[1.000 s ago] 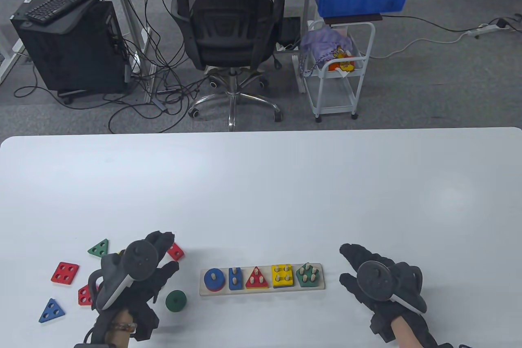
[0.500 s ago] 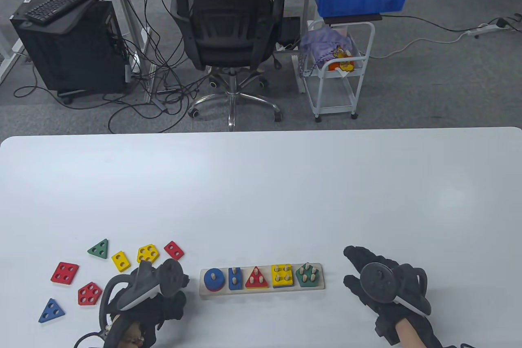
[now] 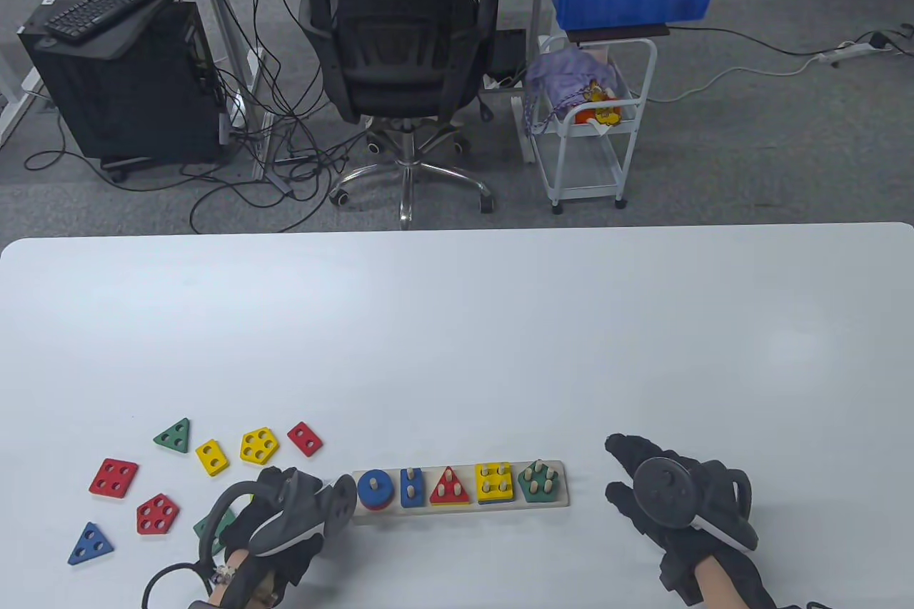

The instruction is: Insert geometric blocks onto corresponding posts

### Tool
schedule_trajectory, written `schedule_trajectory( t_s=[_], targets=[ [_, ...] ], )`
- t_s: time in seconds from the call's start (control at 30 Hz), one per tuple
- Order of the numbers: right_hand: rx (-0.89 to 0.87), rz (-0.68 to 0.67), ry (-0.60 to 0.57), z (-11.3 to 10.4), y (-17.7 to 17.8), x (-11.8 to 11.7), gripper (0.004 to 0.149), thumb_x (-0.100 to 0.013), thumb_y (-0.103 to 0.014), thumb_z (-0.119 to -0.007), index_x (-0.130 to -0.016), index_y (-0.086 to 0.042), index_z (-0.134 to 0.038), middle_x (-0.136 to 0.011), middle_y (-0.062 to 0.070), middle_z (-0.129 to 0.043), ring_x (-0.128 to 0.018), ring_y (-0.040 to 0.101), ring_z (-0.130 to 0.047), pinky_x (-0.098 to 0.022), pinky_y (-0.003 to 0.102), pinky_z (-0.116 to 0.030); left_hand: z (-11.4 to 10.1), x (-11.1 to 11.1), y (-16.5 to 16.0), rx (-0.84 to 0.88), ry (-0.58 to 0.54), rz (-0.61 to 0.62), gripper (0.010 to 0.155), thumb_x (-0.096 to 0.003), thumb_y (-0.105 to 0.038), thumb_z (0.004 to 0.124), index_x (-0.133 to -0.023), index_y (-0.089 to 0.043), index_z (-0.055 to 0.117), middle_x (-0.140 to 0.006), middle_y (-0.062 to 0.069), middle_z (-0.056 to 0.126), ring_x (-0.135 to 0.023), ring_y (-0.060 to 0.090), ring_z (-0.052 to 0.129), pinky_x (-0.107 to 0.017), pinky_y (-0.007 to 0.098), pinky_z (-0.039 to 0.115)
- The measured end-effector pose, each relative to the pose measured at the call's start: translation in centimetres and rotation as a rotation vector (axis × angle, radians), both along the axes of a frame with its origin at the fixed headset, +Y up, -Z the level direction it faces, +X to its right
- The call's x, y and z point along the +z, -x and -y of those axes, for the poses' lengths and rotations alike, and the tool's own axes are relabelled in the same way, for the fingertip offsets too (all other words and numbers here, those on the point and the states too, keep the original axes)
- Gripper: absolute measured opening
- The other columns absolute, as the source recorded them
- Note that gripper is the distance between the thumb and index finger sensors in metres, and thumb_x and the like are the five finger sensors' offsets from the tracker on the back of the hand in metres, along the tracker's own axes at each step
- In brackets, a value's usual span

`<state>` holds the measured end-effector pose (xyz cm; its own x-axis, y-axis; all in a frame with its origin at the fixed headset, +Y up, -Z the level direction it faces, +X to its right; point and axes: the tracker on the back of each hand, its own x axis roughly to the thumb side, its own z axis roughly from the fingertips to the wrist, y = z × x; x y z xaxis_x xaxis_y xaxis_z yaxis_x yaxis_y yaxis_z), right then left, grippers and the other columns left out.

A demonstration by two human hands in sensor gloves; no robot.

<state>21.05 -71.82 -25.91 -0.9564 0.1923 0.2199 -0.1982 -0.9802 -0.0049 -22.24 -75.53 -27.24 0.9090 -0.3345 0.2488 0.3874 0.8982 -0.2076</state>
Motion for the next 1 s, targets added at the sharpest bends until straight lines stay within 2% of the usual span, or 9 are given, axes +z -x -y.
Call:
schedule_trajectory(
  t_s=[0.17,0.33,0.5,0.7,1.0],
  targets=[
    [-0.005,0.003,-0.012,-0.3,-0.1,0.1,0.064,-0.042,-0.043,-0.079,-0.097,-0.015,-0.063,-0.096,0.018,-0.076,-0.074,0.037,-0.091,-0.055,0.064,-0.071,-1.0,-0.3,0.8,0.141,-0.033,-0.010,0.074,-0.0258,-0.052,0.095,-0.094,-0.040,0.070,-0.099,-0.010,0.083,-0.091,0.013,0.084,-0.078,0.047,0.062],
    [-0.007,0.003,-0.017,-0.3,0.0,0.1,0.063,-0.042,-0.043,-0.079,-0.097,-0.015,-0.063,-0.096,0.018,-0.076,-0.074,0.037,-0.091,-0.055,0.064,-0.071,-3.0,0.0,1.2,0.405,-0.175,-0.002,0.072,-0.0296,-0.054,0.090,-0.096,-0.040,0.066,-0.101,-0.011,0.080,-0.093,0.013,0.082,-0.078,0.047,0.061],
    [-0.001,0.001,-0.016,-0.4,0.1,0.1,0.063,-0.042,-0.043,-0.079,-0.097,-0.015,-0.063,-0.096,0.018,-0.076,-0.074,0.037,-0.091,-0.055,0.064,-0.071,-3.2,0.2,0.2,0.577,-0.200,0.012,0.072,-0.0331,-0.054,0.087,-0.098,-0.042,0.061,-0.105,-0.013,0.074,-0.098,0.012,0.076,-0.080,0.047,0.058],
    [0.002,-0.003,-0.017,-0.3,0.2,0.1,0.063,-0.042,-0.043,-0.079,-0.097,-0.015,-0.063,-0.096,0.018,-0.075,-0.074,0.038,-0.091,-0.055,0.064,-0.071,-2.3,-0.1,-1.4,0.533,-0.151,0.030,0.070,-0.0356,-0.053,0.085,-0.100,-0.043,0.059,-0.107,-0.014,0.070,-0.102,0.011,0.070,-0.082,0.048,0.054],
    [-0.002,-0.034,-0.011,-0.2,0.5,0.1,0.062,-0.042,-0.042,-0.080,-0.096,-0.015,-0.064,-0.095,0.017,-0.076,-0.074,0.037,-0.091,-0.055,0.063,-0.071,-1.5,-0.4,-2.0,0.520,-0.126,0.026,0.069,-0.0373,-0.052,0.083,-0.100,-0.045,0.057,-0.109,-0.017,0.068,-0.105,0.010,0.069,-0.082,0.050,0.053]
  ],
)
